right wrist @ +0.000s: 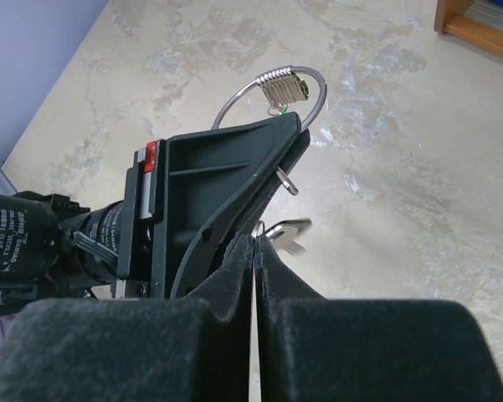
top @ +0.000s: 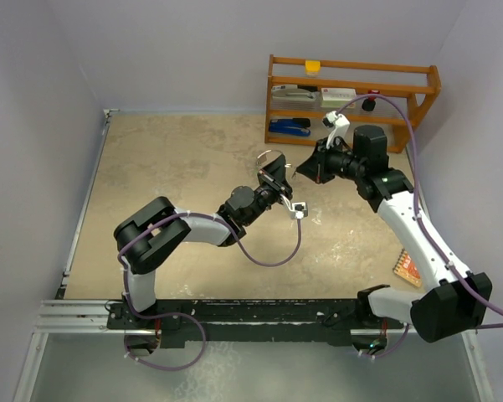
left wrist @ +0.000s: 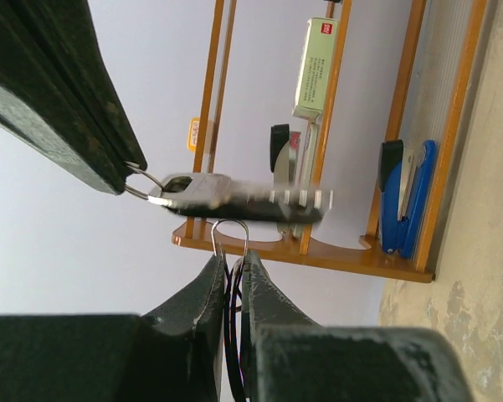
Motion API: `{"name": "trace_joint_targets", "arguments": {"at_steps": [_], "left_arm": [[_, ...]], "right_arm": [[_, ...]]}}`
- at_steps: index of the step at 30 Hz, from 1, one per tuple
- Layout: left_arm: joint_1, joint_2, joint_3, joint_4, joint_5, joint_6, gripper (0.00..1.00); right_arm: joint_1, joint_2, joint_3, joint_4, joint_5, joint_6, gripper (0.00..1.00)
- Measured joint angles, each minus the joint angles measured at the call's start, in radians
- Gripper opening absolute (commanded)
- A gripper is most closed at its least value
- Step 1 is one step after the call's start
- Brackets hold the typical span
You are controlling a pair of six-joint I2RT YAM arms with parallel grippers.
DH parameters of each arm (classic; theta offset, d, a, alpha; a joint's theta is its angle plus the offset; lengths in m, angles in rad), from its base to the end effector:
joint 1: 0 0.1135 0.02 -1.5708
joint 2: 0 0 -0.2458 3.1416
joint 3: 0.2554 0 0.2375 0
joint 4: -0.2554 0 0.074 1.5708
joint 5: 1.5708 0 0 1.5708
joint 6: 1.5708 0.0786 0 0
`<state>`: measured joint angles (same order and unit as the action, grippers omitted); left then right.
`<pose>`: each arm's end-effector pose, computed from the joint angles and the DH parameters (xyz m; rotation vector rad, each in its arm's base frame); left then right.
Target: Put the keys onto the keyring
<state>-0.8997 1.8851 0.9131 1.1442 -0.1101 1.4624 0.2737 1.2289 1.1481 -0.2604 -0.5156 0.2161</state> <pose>0.2710 -0.3274 0.2173 1.2767 0.6249 0.5433 0.2838 0.1199 0.3387 -0.4122 1.9071 0.8190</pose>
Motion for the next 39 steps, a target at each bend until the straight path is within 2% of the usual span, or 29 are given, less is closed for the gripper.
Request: {"name": "trace_joint_targets", "arguments": {"at_steps": [16, 39], "left_arm": [[0.0, 0.0, 0.0, -0.001, 0.0, 0.025, 0.0], [-0.02, 0.0, 0.0, 0.014, 0.002, 0.045, 0.0]], "right_arm": [[0.008, 0.021, 0.0, -0.024, -0.003, -0.004, 0.0], [0.035, 0.092, 0.037, 0.04, 0.028, 0.079, 0.0]]}}
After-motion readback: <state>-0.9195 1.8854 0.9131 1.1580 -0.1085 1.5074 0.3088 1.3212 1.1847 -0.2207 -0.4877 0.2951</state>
